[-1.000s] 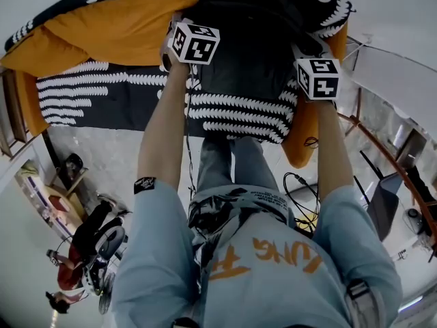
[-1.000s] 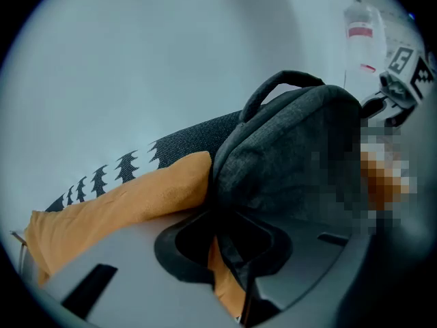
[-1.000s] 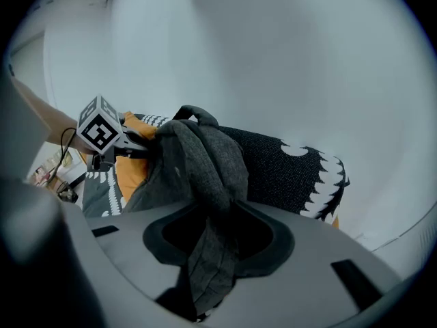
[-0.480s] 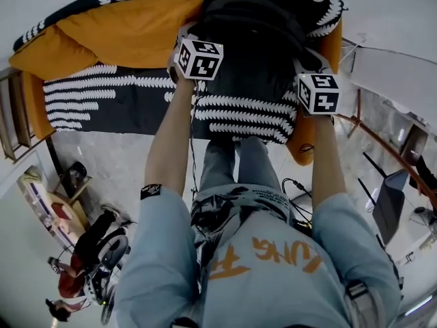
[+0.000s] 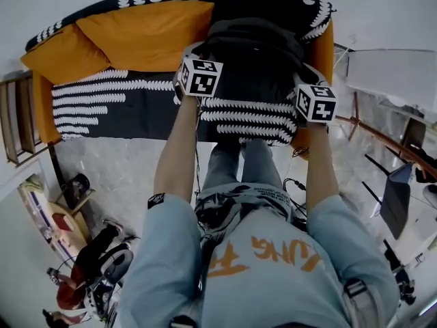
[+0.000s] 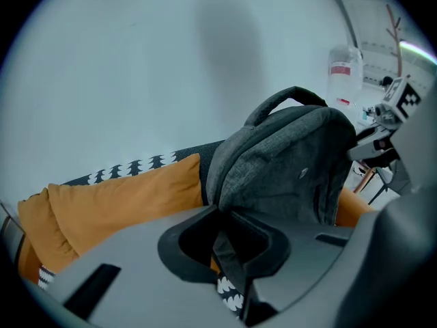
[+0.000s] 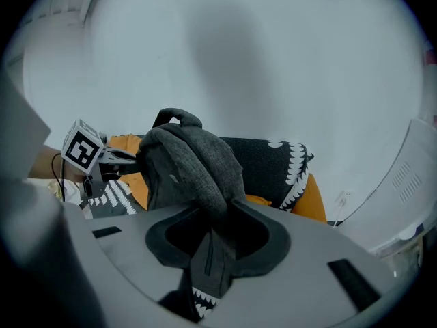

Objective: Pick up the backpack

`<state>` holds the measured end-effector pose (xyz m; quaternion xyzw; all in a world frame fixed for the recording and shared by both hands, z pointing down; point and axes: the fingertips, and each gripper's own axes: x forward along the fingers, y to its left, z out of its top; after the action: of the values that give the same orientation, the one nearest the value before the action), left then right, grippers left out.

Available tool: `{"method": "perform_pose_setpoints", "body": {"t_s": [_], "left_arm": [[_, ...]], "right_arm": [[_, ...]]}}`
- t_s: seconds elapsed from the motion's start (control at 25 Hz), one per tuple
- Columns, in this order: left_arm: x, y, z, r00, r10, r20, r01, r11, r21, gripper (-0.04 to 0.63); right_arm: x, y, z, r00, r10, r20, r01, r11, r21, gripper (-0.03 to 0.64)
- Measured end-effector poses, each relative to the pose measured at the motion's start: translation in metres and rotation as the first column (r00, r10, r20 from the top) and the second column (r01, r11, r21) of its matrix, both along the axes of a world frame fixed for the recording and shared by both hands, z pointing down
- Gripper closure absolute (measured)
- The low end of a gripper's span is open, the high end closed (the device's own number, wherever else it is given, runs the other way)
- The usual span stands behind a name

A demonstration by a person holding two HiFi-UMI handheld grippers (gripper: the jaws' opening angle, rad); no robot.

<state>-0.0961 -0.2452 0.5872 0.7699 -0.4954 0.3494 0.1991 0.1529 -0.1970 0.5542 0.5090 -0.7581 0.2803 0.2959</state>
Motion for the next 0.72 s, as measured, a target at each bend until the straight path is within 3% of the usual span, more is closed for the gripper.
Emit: {"method": "perform_pose_setpoints", "body": {"t_s": [0.36, 0.72], "left_arm": [[-0.006, 0.055, -0.026, 0.997, 0.003, -0.082, -0.003, 1.0, 0.0, 0.548], [-0.015, 0.094, -0.05, 0.989, -0.05, -0.141, 0.048, 0.999, -0.021, 0.549]], "right_arm": [[-0.002, 0.049, -0.016, 0.995, 0.085, 0.061, -0.083, 0.996, -0.033, 0.531], [-0.007, 0.077, -0.038, 0.997, 0.069, 0.028, -0.067, 0.996, -0.065, 0.535]]}}
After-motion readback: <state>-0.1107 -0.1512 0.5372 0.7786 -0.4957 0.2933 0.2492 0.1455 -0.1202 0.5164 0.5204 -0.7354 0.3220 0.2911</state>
